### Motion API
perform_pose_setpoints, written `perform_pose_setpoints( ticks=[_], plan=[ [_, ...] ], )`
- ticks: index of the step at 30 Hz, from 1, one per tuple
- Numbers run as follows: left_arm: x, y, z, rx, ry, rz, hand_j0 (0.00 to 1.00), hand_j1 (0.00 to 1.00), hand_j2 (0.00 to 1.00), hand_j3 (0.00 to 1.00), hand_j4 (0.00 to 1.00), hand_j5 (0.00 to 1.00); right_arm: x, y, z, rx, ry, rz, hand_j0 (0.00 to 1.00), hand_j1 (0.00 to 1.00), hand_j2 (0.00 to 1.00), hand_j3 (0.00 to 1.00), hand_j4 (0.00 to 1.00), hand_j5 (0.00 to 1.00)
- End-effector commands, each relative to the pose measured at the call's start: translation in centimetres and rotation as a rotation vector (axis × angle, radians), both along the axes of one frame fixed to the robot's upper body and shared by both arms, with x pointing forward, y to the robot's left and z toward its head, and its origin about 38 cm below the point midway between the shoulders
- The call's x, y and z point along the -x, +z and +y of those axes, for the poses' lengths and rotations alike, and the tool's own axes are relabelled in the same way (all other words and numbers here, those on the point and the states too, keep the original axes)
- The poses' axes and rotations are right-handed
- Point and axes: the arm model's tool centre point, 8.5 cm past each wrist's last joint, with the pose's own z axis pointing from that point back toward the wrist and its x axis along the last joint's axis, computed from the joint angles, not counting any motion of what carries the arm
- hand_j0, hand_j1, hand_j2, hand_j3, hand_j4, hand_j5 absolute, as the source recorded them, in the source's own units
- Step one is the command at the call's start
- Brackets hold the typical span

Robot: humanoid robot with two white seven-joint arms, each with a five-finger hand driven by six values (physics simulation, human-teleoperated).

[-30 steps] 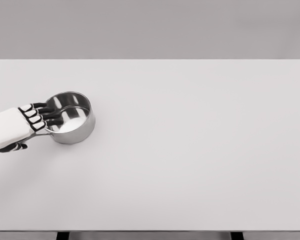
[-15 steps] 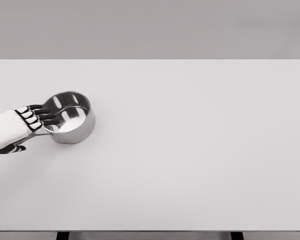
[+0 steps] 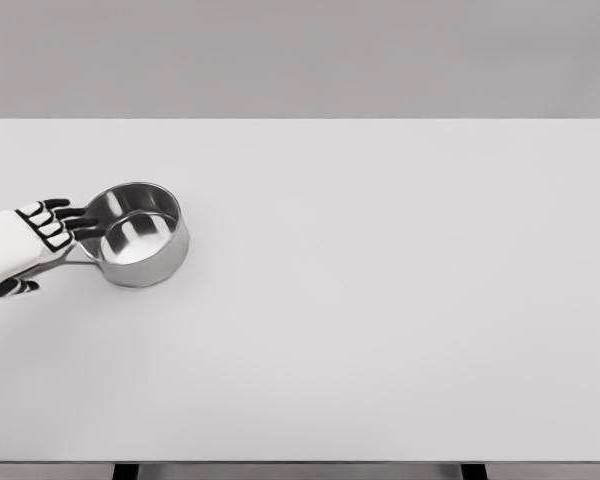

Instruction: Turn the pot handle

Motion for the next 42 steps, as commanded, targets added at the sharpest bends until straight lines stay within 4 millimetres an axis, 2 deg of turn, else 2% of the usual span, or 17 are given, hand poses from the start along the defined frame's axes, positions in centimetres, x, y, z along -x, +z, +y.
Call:
perform_pose_setpoints(
  ticks=[1,42],
  plan=[
    [-0.1,0.4,0.1,-0.001,0.003,-0.011,1.0,1.0,1.0,1.0,1.0,1.0,0.0,0.0,0.0,0.0,0.0,0.0,1.0,1.0,1.0,1.0,1.0,1.0],
    [-1.1,3.0,1.0,-0.03,0.039,-0.121,1.0,1.0,1.0,1.0,1.0,1.0,0.0,0.0,0.0,0.0,0.0,0.0,1.0,1.0,1.0,1.0,1.0,1.0]
  ],
)
